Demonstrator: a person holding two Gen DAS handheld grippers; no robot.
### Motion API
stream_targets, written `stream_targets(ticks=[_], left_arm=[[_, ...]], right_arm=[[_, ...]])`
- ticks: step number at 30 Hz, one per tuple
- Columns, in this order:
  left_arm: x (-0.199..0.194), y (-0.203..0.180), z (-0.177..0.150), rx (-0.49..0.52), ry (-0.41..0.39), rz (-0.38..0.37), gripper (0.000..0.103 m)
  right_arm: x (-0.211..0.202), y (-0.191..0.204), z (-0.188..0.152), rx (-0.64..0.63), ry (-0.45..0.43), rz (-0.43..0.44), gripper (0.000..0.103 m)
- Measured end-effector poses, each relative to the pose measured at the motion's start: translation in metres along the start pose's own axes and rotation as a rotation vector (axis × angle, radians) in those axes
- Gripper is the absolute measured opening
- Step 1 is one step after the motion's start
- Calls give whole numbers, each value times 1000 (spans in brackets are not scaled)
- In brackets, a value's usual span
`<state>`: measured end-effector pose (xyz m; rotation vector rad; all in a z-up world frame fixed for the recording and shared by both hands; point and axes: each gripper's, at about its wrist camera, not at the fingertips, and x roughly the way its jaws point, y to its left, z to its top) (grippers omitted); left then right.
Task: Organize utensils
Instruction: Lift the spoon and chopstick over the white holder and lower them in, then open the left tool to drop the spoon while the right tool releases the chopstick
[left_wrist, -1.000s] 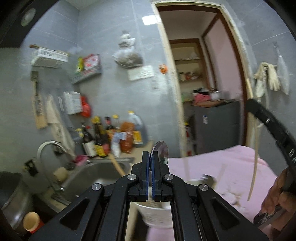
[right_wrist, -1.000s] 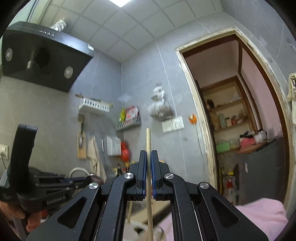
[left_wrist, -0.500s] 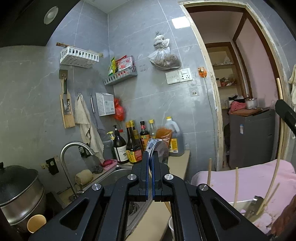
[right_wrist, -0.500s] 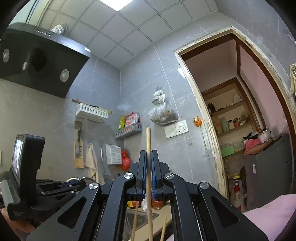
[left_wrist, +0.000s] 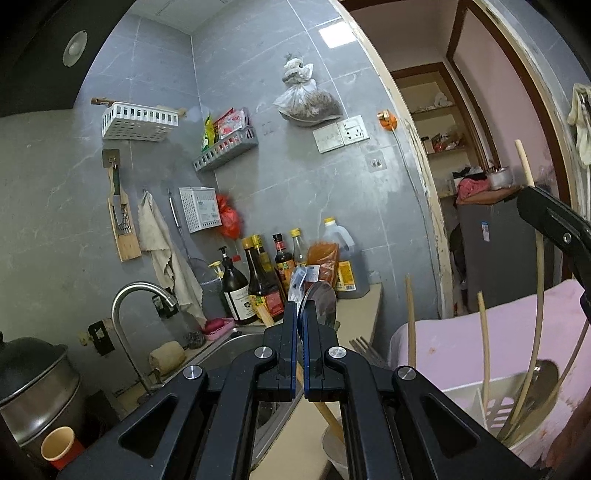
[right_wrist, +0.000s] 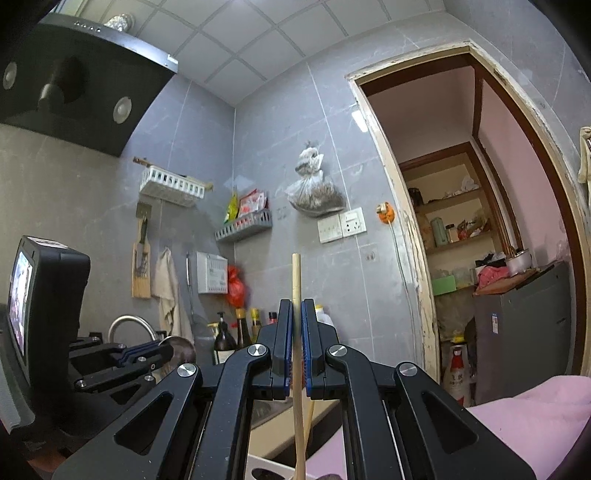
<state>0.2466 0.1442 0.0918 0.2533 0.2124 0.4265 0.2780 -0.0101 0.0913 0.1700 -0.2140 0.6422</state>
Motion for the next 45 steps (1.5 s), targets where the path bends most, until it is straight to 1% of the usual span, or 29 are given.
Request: stream_targets(ticks=[4, 6, 10, 14, 23, 28, 32, 36, 39, 40, 44, 45], left_arm=[[7, -3, -7, 18, 24, -13, 1], [9, -4, -10, 10, 50, -48, 1], [11, -1, -13, -46, 105, -94, 2], [17, 5, -14, -106, 163, -137, 2], [15, 15, -15, -200, 193, -216, 3], [13, 18, -13, -243, 217, -265, 5], [14, 21, -12, -276, 236, -298, 8], [11, 22, -10, -297, 224, -315, 11], [6, 24, -6, -307, 194, -323, 21], [5, 24, -5, -310, 187, -326, 22], [2, 26, 1, -323, 176, -343, 23], [1, 26, 2, -322, 168, -345, 25]], right_arm=[[2, 0, -6, -6, 23, 2, 3], [2, 0, -10, -8, 43, 6, 3], [1, -3, -17, 9, 99, 28, 3], [-2, -7, -20, 27, 133, 39, 3], [-5, -3, -20, 22, 161, 48, 4], [-6, -3, -18, 17, 162, 48, 5], [-9, -4, -13, 8, 156, 43, 7], [-12, -6, -9, 1, 152, 36, 9], [-15, -8, -7, -1, 150, 30, 11], [-16, -9, -7, -1, 150, 28, 12], [-17, -11, -6, 6, 154, 21, 15], [-17, -12, -6, 6, 154, 19, 16]])
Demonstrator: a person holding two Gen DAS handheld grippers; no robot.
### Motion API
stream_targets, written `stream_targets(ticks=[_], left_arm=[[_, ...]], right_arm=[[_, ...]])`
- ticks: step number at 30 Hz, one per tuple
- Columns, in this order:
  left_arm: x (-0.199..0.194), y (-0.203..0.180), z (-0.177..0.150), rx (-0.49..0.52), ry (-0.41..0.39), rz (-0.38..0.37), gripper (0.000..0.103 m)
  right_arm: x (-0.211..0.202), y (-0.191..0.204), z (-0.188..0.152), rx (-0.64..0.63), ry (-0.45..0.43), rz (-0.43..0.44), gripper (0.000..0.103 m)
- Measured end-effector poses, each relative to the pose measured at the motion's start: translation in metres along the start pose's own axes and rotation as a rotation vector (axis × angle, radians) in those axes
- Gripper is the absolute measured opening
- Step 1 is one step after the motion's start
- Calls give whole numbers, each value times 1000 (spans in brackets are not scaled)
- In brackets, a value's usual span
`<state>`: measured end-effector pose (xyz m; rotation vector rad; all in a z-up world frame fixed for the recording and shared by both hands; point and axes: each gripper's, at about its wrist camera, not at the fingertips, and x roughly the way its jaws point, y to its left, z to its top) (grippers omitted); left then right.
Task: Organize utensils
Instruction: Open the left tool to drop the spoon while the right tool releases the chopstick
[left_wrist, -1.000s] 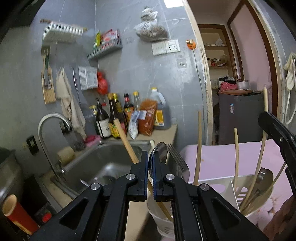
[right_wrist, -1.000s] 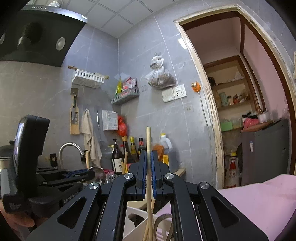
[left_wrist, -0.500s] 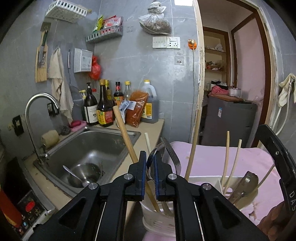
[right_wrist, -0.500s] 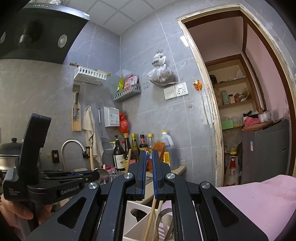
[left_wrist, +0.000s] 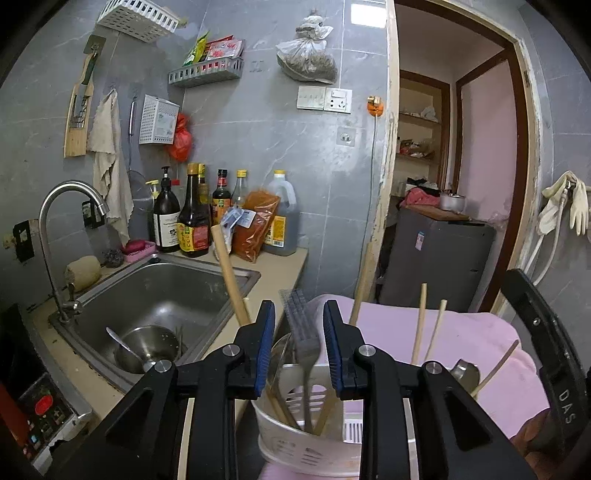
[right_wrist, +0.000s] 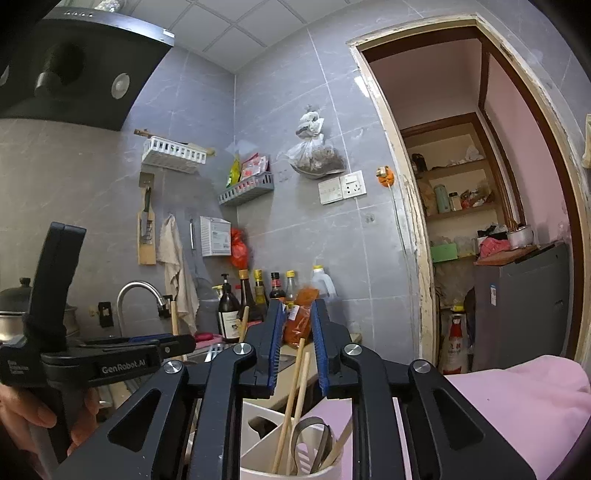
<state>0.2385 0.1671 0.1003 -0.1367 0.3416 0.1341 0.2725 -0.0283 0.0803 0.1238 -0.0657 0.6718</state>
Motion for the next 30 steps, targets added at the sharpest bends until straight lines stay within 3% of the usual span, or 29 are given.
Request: stream_targets(ticks=[10, 12, 17, 22, 24, 30], left_arm=[[-10, -2, 0, -49, -40, -46, 51], [-12, -3, 0, -61, -46, -54, 58], [-20, -11, -4, -74, -61, -68, 72], [-25, -23, -13, -75, -57, -99, 92], [-27, -29, -19, -68, -50, -113, 94], [-35, -45, -33, -53, -53, -127, 99]], right_arm=[[-12, -6, 6, -12, 1, -24, 27], [-15, -9, 7, -8, 4, -26, 37], [-29, -18, 8, -12, 20, -40, 47], [-48, -28, 9, -17, 39, -58, 57], [-58, -34, 9, -14, 45, -65, 67], [-85, -49, 9, -8, 63, -113, 78]])
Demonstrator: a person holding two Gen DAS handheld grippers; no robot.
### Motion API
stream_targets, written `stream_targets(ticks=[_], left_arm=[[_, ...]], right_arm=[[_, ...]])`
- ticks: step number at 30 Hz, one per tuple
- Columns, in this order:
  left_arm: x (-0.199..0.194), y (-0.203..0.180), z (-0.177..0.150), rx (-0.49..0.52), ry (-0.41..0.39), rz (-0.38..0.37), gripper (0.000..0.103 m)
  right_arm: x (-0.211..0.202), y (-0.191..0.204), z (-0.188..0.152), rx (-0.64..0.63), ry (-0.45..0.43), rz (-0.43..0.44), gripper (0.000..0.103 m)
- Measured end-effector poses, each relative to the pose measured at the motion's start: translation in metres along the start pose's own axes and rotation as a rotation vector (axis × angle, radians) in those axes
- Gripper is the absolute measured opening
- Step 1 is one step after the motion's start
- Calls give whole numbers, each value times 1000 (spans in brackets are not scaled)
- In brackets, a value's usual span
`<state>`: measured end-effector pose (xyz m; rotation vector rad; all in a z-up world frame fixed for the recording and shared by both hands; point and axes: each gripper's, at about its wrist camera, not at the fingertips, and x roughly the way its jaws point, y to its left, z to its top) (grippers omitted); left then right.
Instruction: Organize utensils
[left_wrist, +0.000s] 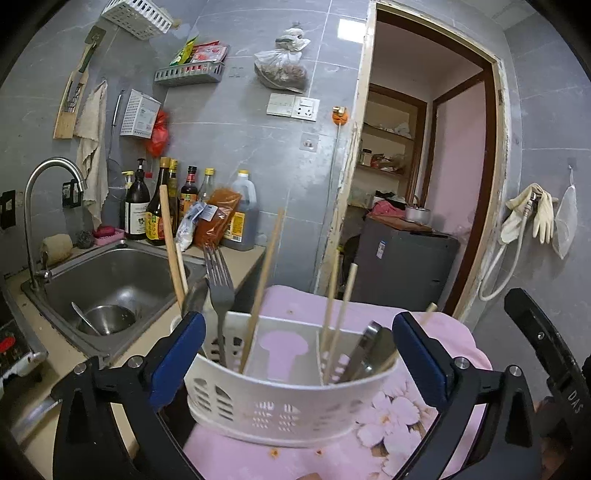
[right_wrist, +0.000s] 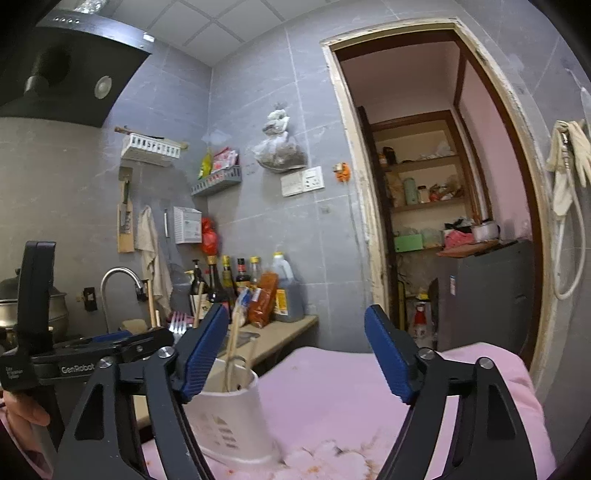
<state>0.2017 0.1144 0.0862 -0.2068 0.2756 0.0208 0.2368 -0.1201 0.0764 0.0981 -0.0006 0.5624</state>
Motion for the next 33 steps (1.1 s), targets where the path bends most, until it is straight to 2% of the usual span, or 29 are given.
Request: stream_targets(ticks=[7, 10, 21, 27, 33], left_arm=[[-16, -15, -9, 20, -32, -9, 101], [-23, -20, -13, 24, -42, -13, 101], [-49, -30, -33, 37, -48, -7, 101], [-63, -31, -47, 46, -43, 5, 101], [-81, -34, -63, 45, -26, -19, 101]], right_arm=[[-25, -17, -2, 11, 11, -48, 92], [-37, -22, -2, 16, 13, -64, 103], [-83, -30, -4, 37, 57, -157, 103], [-106, -26, -7, 30, 90, -184, 103], [-131, -12, -13, -14, 121, -195, 103]])
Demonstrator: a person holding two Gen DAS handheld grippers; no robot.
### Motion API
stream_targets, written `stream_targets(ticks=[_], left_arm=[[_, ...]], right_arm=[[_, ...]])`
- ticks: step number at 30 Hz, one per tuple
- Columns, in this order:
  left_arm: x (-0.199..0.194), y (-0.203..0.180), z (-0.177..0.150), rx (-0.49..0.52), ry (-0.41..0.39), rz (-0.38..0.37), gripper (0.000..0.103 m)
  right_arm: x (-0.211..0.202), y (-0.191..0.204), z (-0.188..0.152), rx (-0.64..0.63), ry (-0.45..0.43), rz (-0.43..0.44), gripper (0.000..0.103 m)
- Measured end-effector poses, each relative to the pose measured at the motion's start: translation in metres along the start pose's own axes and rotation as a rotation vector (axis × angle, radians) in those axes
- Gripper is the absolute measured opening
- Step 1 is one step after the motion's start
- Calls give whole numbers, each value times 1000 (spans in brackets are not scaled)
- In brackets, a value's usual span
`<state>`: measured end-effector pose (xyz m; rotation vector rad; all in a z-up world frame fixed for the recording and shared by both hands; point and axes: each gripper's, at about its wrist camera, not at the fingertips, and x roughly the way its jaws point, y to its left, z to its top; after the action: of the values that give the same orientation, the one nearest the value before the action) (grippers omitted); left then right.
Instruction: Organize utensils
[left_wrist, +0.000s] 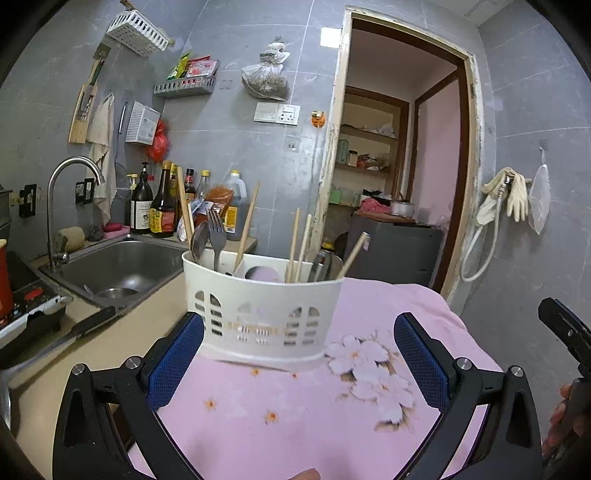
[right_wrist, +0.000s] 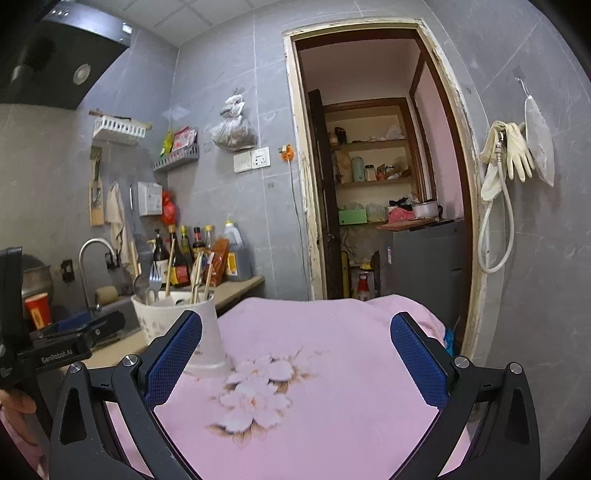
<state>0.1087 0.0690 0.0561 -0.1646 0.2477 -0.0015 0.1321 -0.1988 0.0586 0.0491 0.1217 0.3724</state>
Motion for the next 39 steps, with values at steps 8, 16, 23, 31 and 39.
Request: stream_targets(ticks=[8, 16, 23, 31, 39], left_arm=[[-29, -7, -9, 14, -4, -29, 101], [-49, -7, -21, 32, 14, -30, 101], [-65, -7, -33, 56, 9, -11, 101], [-79, -1, -49, 51, 14, 16, 101], [-91, 5, -63, 47, -14, 54, 101]], right_arm=[[-26, 10, -9, -4, 43, -26, 103], [-49, 21, -15, -11, 46, -58, 103], [-67, 36, -22, -28, 37, -94, 103], [-85, 50, -30, -43, 17, -134, 103], [-96, 61, -44, -81, -22, -202, 103]])
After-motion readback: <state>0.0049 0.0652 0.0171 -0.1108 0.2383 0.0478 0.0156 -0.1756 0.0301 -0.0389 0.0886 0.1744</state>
